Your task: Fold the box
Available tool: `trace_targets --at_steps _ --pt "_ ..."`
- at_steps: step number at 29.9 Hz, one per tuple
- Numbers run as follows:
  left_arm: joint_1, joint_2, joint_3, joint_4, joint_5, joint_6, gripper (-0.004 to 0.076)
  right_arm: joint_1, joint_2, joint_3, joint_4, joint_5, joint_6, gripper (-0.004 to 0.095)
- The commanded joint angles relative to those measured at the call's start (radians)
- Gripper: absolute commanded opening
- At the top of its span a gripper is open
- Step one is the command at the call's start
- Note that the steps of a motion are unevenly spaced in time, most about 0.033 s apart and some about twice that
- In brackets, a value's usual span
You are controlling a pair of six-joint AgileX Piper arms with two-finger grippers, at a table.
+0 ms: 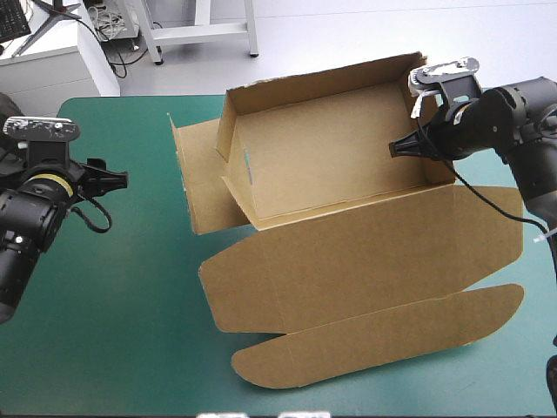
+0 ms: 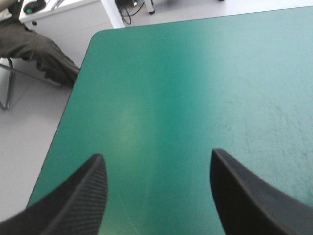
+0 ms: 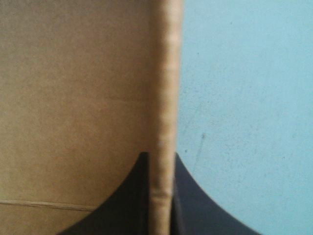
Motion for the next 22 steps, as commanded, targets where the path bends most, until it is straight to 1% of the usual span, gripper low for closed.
trace_targets --at_steps 1,6,9,13,17,22 --pt "0.138 0.041 -0.043 -0.225 -0.092 0.148 0.0428 -0.002 -0.042 -0.032 0.01 0.008 -0.001 -0.002" --pt "0.332 0.169 -0.043 -0.727 -0.079 0.537 0.0428 -0.002 -0.042 -0.032 0.01 0.008 -0.003 -0.002" --pt "0.402 0.244 -0.043 -0.985 -0.038 0.732 0.0419 -0.002 -0.042 -0.032 0.01 0.008 -0.003 -0.002" --pt "0.415 0.332 -0.04 -1.238 0.034 0.982 0.0361 -0.002 -0.042 -0.032 0.01 0.008 -0.003 -0.002" --pt "0.411 0.421 -0.013 -1.493 0.114 1.17 0.0301 -0.002 -0.042 -0.032 0.01 0.008 -0.003 -0.002" --pt "0.405 0.494 0.053 -1.715 0.196 1.363 0.0296 -0.002 -0.042 -0.032 0.008 0.008 -0.005 -0.002"
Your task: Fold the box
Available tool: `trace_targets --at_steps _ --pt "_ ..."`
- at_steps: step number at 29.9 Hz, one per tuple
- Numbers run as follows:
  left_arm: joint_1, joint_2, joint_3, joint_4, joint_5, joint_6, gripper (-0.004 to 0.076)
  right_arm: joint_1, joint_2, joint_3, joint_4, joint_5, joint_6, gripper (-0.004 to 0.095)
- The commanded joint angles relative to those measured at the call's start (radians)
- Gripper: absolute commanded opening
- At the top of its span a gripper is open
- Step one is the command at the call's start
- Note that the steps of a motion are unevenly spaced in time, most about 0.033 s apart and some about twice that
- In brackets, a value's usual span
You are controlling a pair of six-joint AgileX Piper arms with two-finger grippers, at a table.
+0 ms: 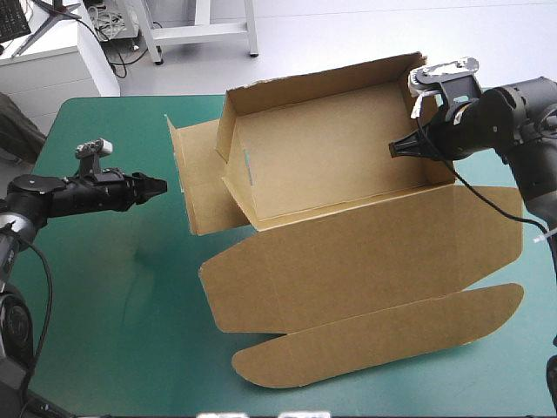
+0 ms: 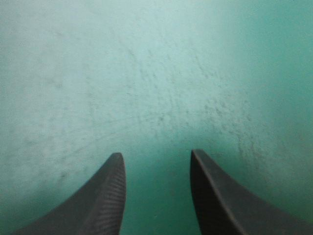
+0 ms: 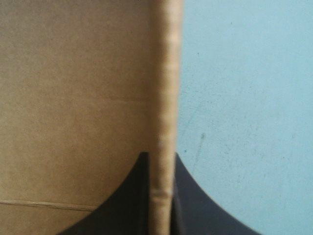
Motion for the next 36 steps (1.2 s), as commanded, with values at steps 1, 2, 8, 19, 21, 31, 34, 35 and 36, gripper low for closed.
trace_targets --at_steps 1,2,8,19,21,31,34,35,36 --pt "-0.004 -0.002 0.019 -0.198 0.061 0.12 0.0296 -0.002 -0.042 -0.032 0.008 0.008 -0.003 -0.002" --pt "-0.006 0.009 0.033 -0.222 0.074 0.129 0.0296 -0.002 -0.042 -0.032 0.008 0.008 -0.003 -0.002" --pt "-0.085 0.044 0.099 -0.356 0.163 0.287 0.0296 -0.002 -0.042 -0.032 0.006 0.008 -0.015 -0.002" --pt "-0.195 0.046 0.099 -0.633 0.408 0.407 0.0296 -0.002 -0.042 -0.032 -0.007 0.008 -0.03 -0.002" --pt "-0.197 0.035 0.099 -0.642 0.414 0.405 0.0296 -0.002 -0.042 -0.032 -0.007 0.006 -0.031 -0.002" --pt "-0.235 -0.113 0.095 -0.651 0.414 0.405 0.0296 -0.002 -0.041 -0.032 -0.009 -0.009 -0.031 -0.002" --pt "-0.235 -0.157 0.095 -0.651 0.41 0.401 0.0296 -0.002 -0.041 -0.032 -0.009 -0.01 -0.031 -0.002" --pt "-0.235 -0.169 0.095 -0.651 0.404 0.394 0.0296 -0.002 -0.041 -0.032 -0.009 -0.012 -0.031 -0.002" --pt "-0.235 -0.182 0.095 -0.651 0.402 0.376 0.0296 -0.002 -0.041 -0.032 -0.009 -0.012 -0.031 -0.002"
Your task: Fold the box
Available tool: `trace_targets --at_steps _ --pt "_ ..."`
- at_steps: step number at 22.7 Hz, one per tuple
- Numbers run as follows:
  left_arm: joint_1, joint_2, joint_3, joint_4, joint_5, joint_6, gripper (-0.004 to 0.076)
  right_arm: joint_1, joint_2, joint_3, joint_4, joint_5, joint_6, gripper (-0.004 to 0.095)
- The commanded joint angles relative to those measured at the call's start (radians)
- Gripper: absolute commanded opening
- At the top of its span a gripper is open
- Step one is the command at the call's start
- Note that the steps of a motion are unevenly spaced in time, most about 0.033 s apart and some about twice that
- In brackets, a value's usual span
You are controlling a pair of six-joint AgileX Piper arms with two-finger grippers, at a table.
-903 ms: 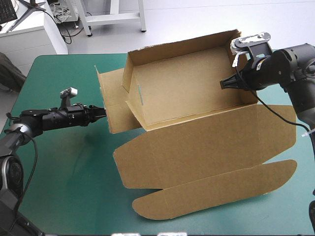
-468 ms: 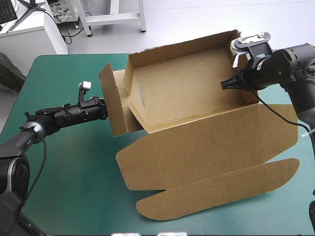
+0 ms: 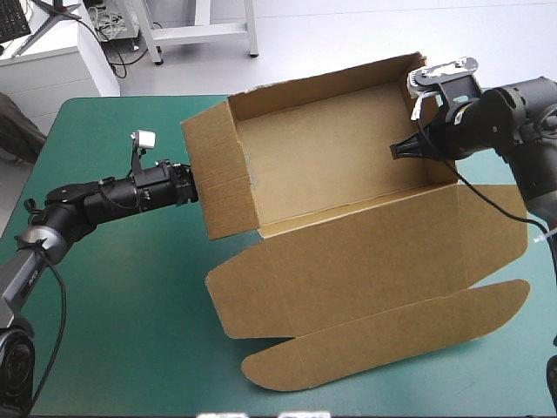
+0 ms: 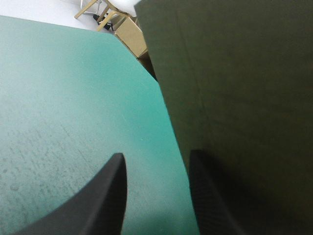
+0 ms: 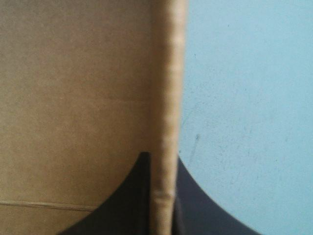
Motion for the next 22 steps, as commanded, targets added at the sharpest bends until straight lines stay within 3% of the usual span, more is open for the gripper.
trace_targets --at_steps 1,13,17,22 --pt "-0.005 -0.077 -0.024 -0.106 0.114 -0.034 0.0296 -0.002 -0.038 -0.032 0.002 -0.012 0.002 -0.002" --pt "-0.01 -0.122 -0.082 -0.106 0.123 -0.158 0.0301 -0.002 0.043 -0.032 0.021 -0.015 -0.004 -0.002" --pt "-0.062 -0.122 -0.097 -0.106 0.116 -0.128 0.0349 -0.002 0.071 -0.032 0.021 -0.031 -0.004 -0.0019" --pt "-0.075 -0.122 -0.127 0.054 -0.072 -0.262 0.035 0.001 0.077 -0.032 0.06 -0.053 -0.004 -0.0017"
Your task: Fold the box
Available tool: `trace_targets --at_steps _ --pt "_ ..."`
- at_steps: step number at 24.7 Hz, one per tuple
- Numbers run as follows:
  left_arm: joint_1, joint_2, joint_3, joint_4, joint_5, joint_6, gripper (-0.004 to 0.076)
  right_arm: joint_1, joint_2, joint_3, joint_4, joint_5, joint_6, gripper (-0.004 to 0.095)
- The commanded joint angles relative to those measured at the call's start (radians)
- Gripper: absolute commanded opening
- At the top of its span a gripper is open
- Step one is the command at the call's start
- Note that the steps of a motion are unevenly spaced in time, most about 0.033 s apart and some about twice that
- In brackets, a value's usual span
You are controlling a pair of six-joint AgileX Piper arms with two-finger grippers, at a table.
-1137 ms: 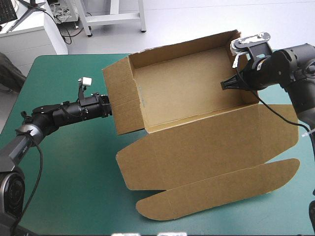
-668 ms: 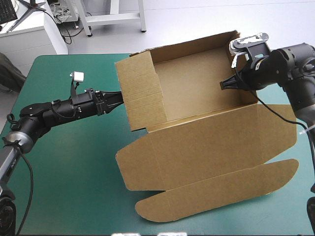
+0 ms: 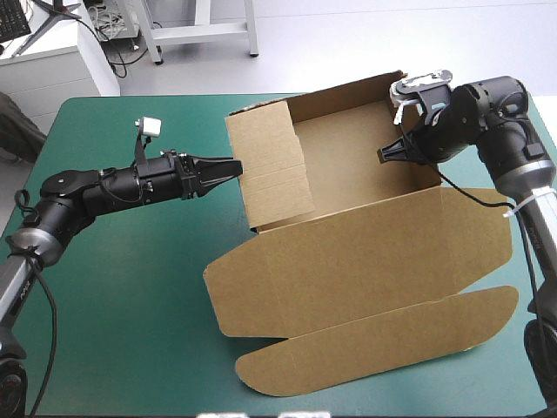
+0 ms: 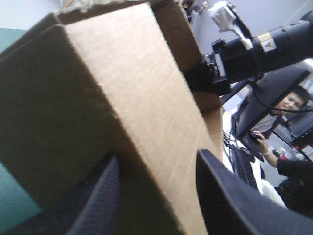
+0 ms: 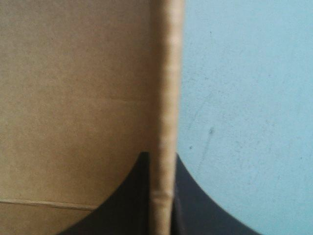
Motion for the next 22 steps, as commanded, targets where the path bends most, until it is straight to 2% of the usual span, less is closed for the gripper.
trace_targets --at_steps 1,3,7,10,16,19,22 --pt "-0.006 -0.037 -0.057 0.011 -0.055 -0.098 0.035 0.008 -0.042 -0.032 0.041 -0.059 -0.001 -0.0017" --pt "-0.006 -0.037 -0.102 0.111 -0.113 -0.192 0.035 0.046 -0.042 -0.032 0.036 -0.103 -0.001 -0.0016" --pt "-0.027 -0.037 -0.195 0.289 -0.163 -0.325 0.035 0.098 -0.042 -0.032 0.035 -0.176 0.033 -0.0016" --pt "-0.112 -0.037 -0.256 0.566 -0.279 -0.518 0.0349 0.13 -0.042 -0.032 0.033 -0.197 0.04 -0.0016" --pt "-0.251 -0.037 -0.301 0.901 -0.465 -0.818 0.0349 0.178 -0.042 -0.032 -0.031 -0.226 0.131 -0.0012" --pt "-0.3 -0.033 -0.321 1.101 -0.478 -0.971 0.0338 0.206 -0.038 -0.032 -0.062 -0.24 0.188 -0.0013" --pt "-0.335 -0.01 -0.352 1.323 -0.443 -1.157 0.0286 0.222 -0.022 -0.032 -0.064 -0.247 0.23 -0.0012"
